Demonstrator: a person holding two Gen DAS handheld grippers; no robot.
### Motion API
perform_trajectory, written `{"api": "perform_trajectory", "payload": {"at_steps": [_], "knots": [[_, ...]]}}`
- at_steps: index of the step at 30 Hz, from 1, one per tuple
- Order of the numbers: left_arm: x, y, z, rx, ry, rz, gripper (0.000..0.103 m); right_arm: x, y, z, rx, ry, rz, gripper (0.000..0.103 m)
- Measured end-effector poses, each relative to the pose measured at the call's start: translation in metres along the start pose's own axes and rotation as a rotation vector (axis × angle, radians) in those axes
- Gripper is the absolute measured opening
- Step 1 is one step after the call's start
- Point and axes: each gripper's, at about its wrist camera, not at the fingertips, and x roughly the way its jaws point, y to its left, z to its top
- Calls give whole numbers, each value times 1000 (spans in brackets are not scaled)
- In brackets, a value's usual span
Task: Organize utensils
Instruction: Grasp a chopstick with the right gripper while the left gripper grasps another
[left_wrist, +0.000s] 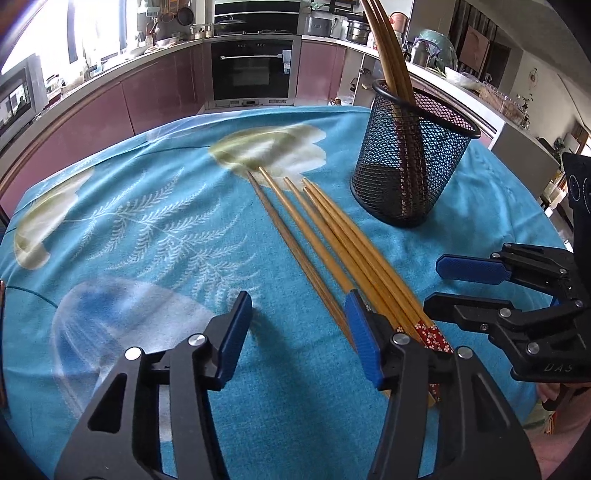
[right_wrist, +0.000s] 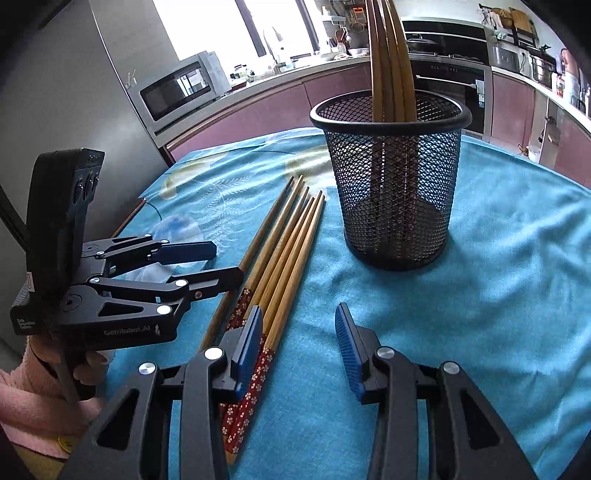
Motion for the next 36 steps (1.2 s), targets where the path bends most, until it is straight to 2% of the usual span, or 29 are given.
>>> {"api": "perform_trajectory", "payload": {"at_steps": [5, 14, 17, 20, 22, 30, 36], "knots": [[-5, 3, -5, -9, 3, -8, 43, 6, 6, 0, -29, 15, -34, 38], [-11, 6, -14, -35, 4, -32, 27, 8, 12, 1, -74, 22, -78, 22], [-13, 8, -17, -45, 8, -35, 26, 7, 10, 2, -72, 27, -89, 21], [-13, 12, -16, -49, 10, -21, 34, 8, 8, 4, -75, 34, -99, 21], [-10, 13, -13, -52, 11, -13, 34, 13, 11, 6, -90, 43, -123, 20], [3, 14, 3, -43, 18, 3, 31, 27, 18, 18, -133, 47, -161, 19], [11, 13, 12, -45, 18, 25, 26, 35, 17, 27, -128, 44, -163, 13]]}}
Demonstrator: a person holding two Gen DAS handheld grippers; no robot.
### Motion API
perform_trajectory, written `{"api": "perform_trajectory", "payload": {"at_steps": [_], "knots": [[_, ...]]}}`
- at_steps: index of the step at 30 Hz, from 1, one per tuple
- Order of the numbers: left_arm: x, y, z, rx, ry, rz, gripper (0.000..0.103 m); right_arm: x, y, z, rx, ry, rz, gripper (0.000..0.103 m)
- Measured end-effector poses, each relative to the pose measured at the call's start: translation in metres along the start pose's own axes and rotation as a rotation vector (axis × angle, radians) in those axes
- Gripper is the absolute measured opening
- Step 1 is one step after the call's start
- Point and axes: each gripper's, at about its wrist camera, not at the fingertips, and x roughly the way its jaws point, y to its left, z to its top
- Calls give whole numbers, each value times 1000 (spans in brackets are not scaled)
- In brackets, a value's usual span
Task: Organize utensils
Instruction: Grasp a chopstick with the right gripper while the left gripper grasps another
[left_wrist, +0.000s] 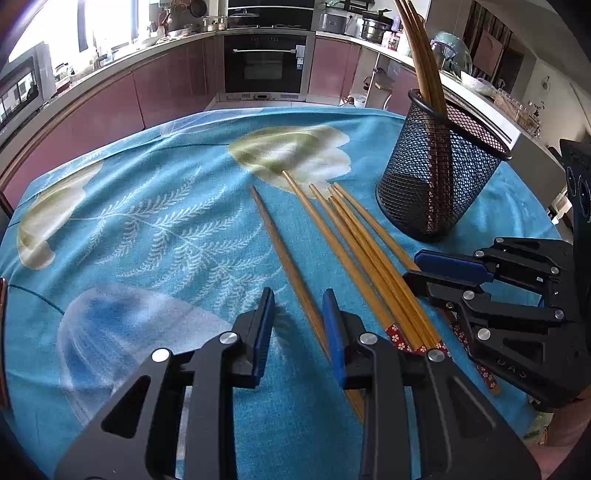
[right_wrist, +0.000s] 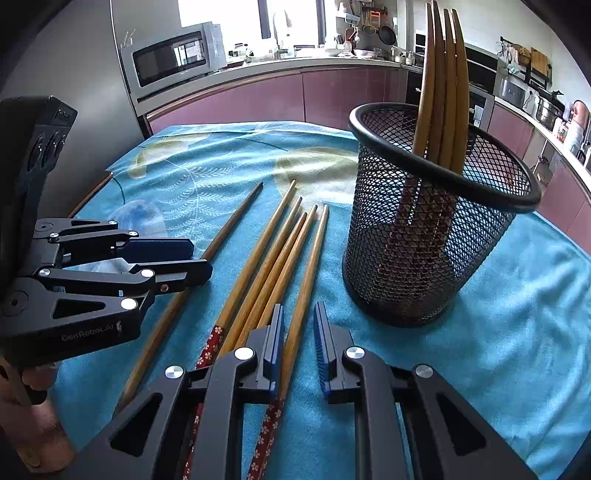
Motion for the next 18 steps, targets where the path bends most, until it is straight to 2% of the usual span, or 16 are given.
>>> {"api": "perform_trajectory", "payload": {"at_steps": [3, 5, 18], "knots": [[2, 0, 3, -12, 1, -2, 22, 2, -1, 2, 22, -3, 12, 8], [2, 1, 3, -25, 0, -15, 13, 1, -4, 2, 43, -8, 23, 6], [-6, 4, -1, -89, -17, -53, 8, -17, -12, -2, 84, -50, 89, 6]]}}
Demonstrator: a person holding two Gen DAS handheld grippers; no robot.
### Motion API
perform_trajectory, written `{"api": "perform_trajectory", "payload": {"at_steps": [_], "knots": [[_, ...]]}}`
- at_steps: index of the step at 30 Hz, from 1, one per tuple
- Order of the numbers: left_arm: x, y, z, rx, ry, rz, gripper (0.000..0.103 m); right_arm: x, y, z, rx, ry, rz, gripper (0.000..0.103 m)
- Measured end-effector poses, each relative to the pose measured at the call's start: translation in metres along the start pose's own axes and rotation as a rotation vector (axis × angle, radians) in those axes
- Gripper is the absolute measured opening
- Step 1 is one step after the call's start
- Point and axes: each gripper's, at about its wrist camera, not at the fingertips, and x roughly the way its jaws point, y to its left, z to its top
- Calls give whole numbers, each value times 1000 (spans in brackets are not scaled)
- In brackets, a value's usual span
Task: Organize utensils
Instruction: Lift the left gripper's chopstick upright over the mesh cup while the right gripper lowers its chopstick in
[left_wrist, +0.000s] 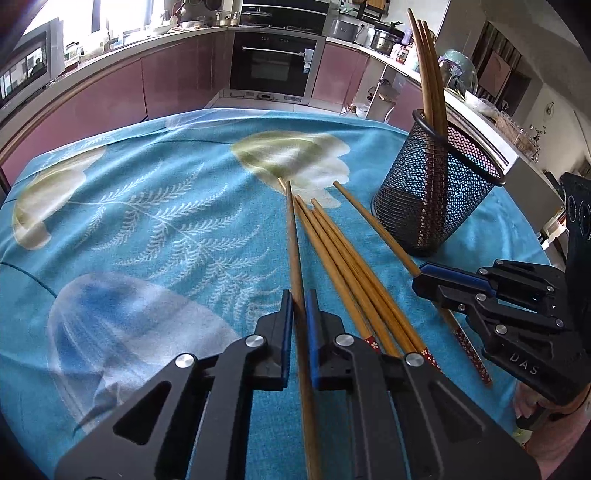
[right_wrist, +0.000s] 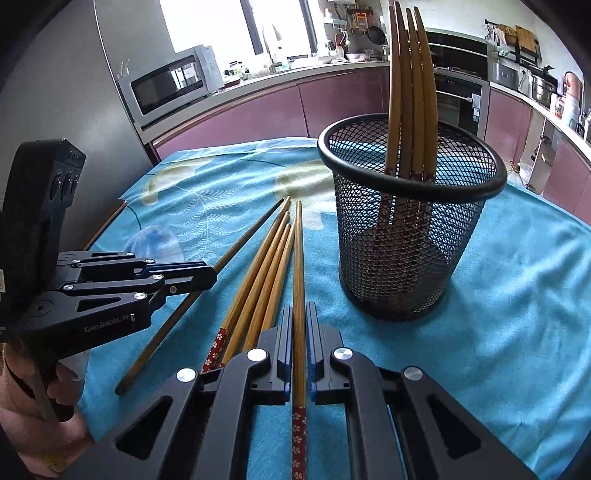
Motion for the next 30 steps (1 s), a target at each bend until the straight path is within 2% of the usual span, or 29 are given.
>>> {"api": "perform_trajectory", "payload": {"at_steps": [9, 23, 30], "knots": [[-29, 5, -1, -9, -50, -64, 8, -35, 2, 2, -7, -87, 105, 6], [-105, -13, 14, 42, -209, -223, 8, -100, -1, 16, -14, -285, 105, 6], [-134, -23, 30, 69, -289, -271, 8, -118, -5, 28, -27, -341, 95, 6]]}}
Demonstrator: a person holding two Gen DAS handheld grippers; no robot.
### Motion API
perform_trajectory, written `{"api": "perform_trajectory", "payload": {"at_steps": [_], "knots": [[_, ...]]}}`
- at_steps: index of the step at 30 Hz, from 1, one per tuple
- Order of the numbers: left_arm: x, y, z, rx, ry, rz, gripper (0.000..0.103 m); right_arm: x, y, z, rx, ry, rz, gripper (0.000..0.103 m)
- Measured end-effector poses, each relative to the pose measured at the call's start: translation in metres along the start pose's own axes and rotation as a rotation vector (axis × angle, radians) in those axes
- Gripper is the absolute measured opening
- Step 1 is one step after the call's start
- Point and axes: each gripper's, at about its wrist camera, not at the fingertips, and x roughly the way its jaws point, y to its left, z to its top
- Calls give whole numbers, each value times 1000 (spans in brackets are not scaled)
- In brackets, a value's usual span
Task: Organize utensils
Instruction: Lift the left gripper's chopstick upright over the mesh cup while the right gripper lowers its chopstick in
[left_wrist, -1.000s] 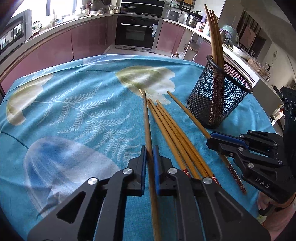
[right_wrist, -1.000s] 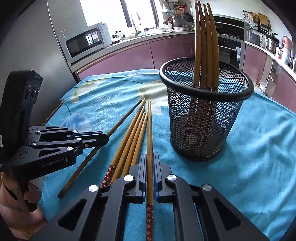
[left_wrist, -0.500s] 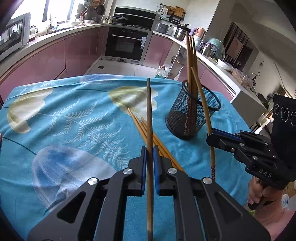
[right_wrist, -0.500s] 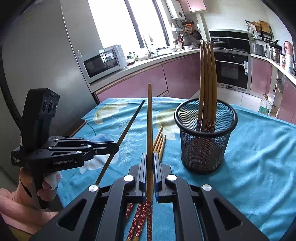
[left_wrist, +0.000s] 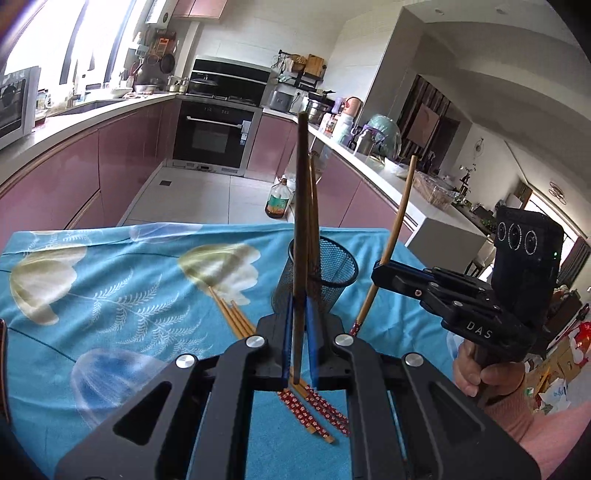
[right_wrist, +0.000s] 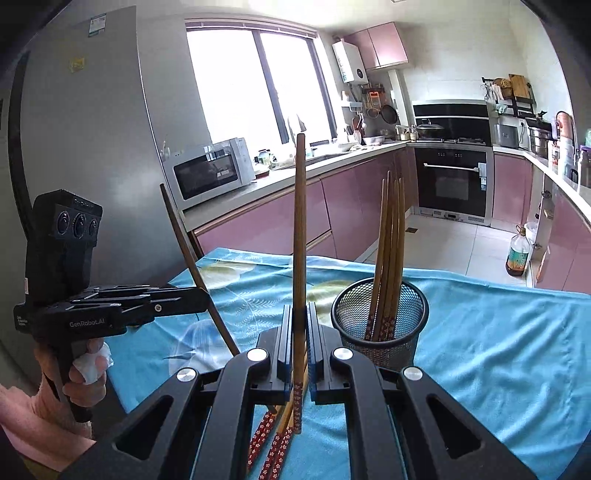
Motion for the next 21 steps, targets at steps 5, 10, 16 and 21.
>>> {"api": "perform_trajectory", "payload": {"at_steps": [5, 10, 16, 21], "knots": [[-3, -7, 16, 12, -35, -5, 8, -5, -3, 11, -15, -25, -17, 6], [1, -15, 35, 31, -50, -10, 8, -11, -7, 26, -33, -56, -34, 6], [-2, -29, 62, 64, -100, -21, 8, -18, -14, 42, -47, -100, -68, 6], [-6, -40, 84, 91, -139, -12, 8, -22, -21, 58, -57, -141, -98, 6]]}}
